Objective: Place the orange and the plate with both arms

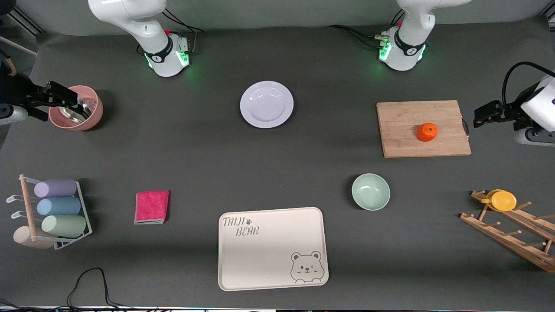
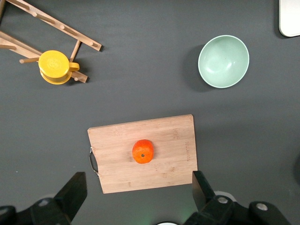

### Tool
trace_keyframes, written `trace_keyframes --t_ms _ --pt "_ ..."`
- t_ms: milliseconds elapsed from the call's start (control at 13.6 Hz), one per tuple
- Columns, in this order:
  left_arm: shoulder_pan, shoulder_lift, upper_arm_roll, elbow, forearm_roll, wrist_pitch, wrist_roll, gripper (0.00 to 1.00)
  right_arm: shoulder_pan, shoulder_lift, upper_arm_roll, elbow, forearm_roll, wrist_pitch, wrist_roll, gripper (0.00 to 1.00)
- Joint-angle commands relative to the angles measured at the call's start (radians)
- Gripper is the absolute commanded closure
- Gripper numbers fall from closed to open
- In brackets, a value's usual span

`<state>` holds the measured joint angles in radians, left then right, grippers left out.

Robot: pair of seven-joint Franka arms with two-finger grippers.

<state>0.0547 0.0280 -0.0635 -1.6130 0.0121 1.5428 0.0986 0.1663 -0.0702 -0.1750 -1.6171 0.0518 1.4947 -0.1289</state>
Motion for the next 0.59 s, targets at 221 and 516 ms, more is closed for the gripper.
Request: trace_keyframes --t_ms 221,516 --pt "-0.010 -0.005 0.007 0.013 -0.007 -0.027 -0.013 0.00 0.007 -0.013 0.002 0.020 -0.030 -0.071 -0.011 0.00" --pt "-0.003 -0.061 0.011 0.001 0.006 -0.091 0.007 0.00 0.007 -0.014 0.000 0.022 -0.030 -0.087 -0.011 0.00"
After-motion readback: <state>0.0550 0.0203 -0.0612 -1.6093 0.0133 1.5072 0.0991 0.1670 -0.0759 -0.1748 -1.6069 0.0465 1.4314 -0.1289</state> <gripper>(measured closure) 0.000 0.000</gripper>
